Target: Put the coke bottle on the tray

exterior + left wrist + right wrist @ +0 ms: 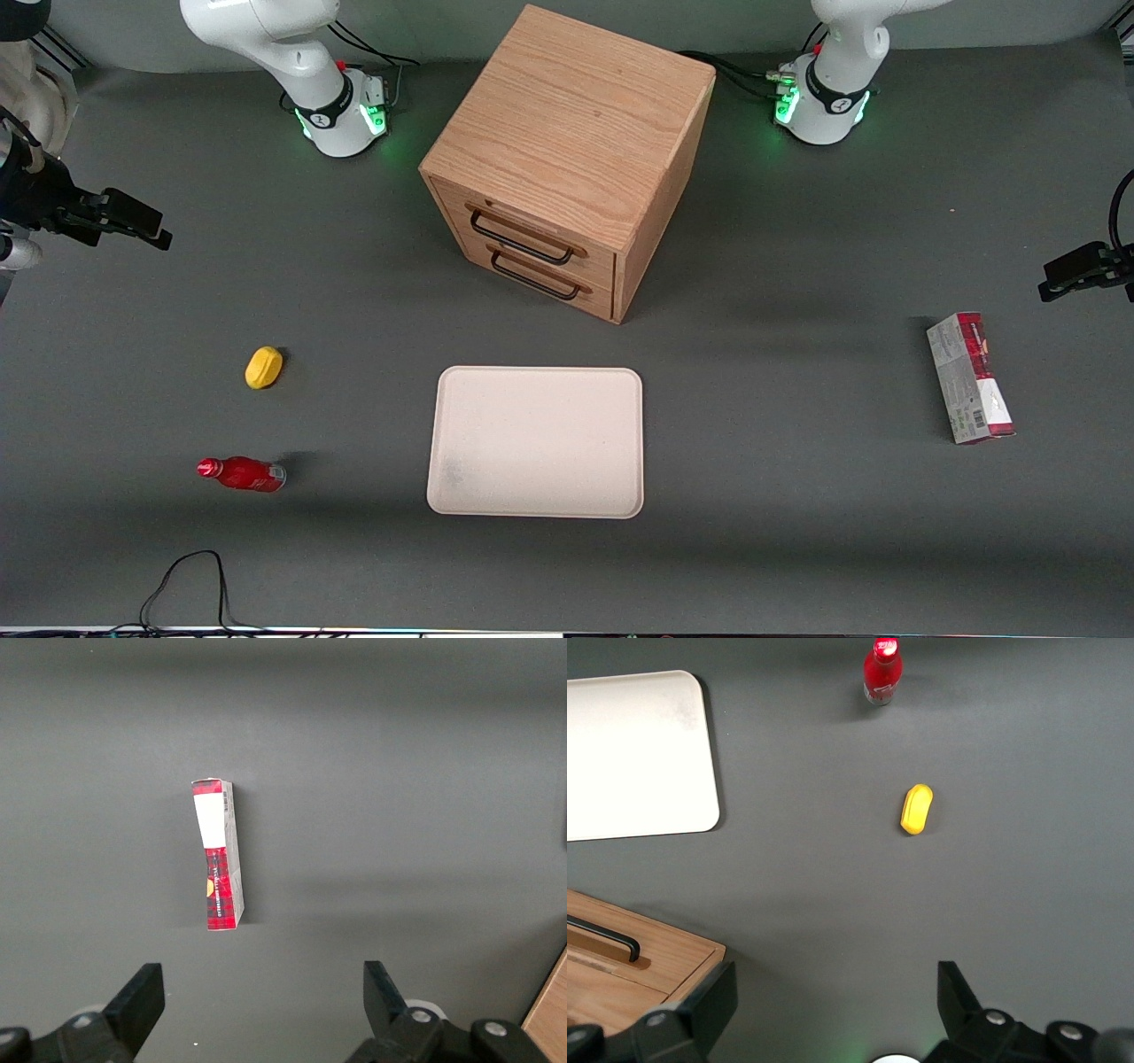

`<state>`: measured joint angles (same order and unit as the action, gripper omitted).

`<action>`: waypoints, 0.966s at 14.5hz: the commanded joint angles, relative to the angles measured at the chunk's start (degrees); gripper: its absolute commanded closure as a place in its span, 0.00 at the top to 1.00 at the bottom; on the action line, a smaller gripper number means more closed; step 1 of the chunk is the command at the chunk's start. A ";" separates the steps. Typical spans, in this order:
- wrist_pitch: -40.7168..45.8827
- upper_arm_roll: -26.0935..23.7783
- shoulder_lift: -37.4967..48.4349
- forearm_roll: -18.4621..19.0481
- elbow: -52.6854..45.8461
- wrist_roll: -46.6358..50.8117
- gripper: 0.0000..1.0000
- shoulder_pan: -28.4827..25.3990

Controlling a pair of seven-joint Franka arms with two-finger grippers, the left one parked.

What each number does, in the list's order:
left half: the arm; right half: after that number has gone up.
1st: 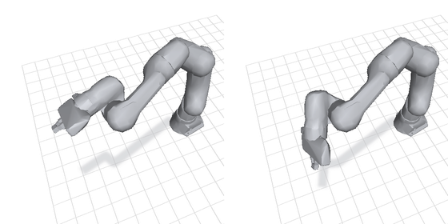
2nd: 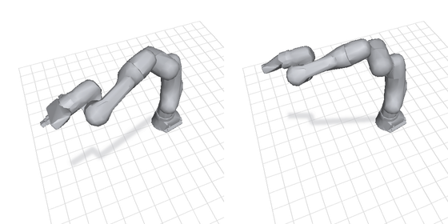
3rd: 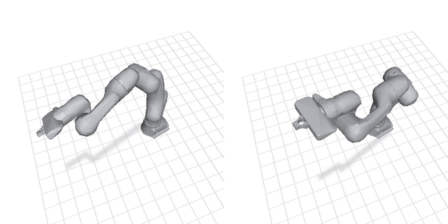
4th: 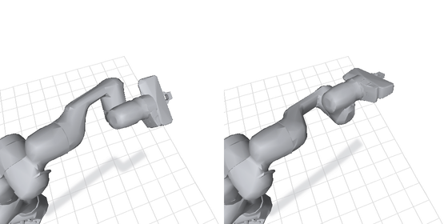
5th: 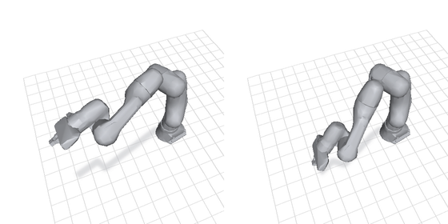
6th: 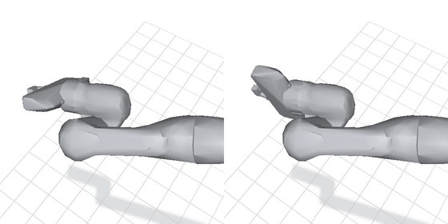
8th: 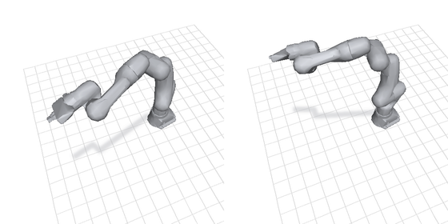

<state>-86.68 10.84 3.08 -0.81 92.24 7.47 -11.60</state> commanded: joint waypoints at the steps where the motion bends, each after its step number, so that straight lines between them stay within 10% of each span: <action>1: -0.95 -0.55 1.31 1.16 1.45 -1.14 1.00 -0.44; 14: -8.75 -2.49 -14.73 0.89 -12.31 -5.98 1.00 4.12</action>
<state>-94.55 8.65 -2.63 -0.43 89.13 3.92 -8.43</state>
